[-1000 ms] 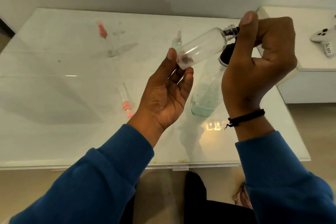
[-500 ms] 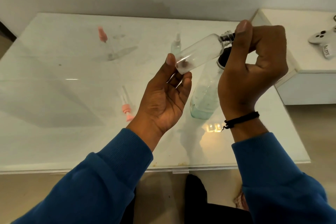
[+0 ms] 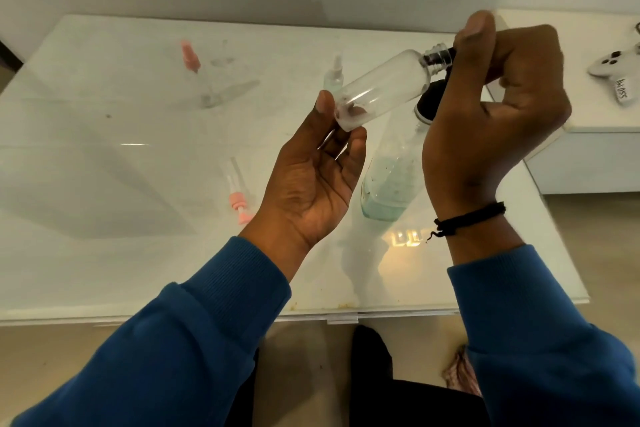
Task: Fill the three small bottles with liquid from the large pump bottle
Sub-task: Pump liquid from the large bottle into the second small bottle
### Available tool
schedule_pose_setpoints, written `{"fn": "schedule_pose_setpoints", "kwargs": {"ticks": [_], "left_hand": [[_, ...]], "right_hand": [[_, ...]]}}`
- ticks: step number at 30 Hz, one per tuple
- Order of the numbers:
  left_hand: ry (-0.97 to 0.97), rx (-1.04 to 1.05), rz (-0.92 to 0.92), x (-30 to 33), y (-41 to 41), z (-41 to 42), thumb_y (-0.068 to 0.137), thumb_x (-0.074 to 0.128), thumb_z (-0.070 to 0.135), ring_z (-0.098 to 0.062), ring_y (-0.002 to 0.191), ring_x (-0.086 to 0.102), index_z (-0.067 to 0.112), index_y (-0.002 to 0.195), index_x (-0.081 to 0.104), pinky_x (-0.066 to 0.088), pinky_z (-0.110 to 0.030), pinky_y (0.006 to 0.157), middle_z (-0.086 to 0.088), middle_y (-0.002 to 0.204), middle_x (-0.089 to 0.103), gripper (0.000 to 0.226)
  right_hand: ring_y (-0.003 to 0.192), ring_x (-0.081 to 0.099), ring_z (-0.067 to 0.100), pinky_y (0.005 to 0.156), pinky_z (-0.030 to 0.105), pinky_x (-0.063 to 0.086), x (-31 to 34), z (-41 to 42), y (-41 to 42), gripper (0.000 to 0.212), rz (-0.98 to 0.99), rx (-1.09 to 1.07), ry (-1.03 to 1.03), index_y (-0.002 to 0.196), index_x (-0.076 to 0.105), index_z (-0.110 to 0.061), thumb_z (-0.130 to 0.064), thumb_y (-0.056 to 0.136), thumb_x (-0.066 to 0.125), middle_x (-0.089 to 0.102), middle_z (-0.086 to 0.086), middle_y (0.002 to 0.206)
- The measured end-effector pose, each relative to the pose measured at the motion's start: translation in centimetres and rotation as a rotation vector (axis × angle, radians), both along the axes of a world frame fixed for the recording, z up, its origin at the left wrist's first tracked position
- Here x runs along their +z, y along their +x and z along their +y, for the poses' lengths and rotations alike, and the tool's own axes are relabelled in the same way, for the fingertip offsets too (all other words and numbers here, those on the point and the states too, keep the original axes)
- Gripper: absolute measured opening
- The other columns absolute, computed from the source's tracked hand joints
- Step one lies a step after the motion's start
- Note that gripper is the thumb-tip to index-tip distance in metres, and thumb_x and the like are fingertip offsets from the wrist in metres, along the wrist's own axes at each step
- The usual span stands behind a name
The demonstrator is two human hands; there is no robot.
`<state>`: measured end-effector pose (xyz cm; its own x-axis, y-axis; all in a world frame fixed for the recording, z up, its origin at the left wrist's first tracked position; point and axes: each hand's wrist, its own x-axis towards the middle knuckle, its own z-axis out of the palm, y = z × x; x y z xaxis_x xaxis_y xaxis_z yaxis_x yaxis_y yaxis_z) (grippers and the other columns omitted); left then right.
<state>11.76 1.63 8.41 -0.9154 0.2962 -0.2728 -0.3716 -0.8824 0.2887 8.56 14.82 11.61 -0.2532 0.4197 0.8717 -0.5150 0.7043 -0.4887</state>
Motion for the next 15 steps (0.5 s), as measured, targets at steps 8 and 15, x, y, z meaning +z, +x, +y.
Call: {"fn": "schedule_pose_setpoints", "kwargs": {"ticks": [8, 15], "left_hand": [[-0.003, 0.000, 0.006, -0.3, 0.0, -0.3, 0.055, 0.086, 0.026, -0.015, 0.069, 0.067, 0.009, 0.113, 0.068, 0.058, -0.022, 0.057, -0.006, 0.095, 0.070, 0.063], [0.014, 0.005, 0.015, -0.2, 0.2, 0.0, 0.057, 0.083, 0.026, -0.014, 0.071, 0.068, 0.008, 0.113, 0.067, 0.058, -0.022, 0.057, -0.007, 0.096, 0.071, 0.062]], "right_hand": [[0.061, 0.047, 0.028, 0.060, 0.035, 0.040, -0.8, 0.0, 0.0, 0.036, -0.021, 0.043, -0.010, 0.063, 0.057, -0.001, -0.006, 0.098, 0.062, 0.055, 0.010, 0.064], [0.061, 0.043, 0.026, 0.062, 0.028, 0.036, -0.8, 0.1, 0.0, 0.037, -0.010, 0.028, -0.032, 0.061, 0.055, 0.000, -0.003, 0.097, 0.061, 0.052, 0.014, 0.061]]}}
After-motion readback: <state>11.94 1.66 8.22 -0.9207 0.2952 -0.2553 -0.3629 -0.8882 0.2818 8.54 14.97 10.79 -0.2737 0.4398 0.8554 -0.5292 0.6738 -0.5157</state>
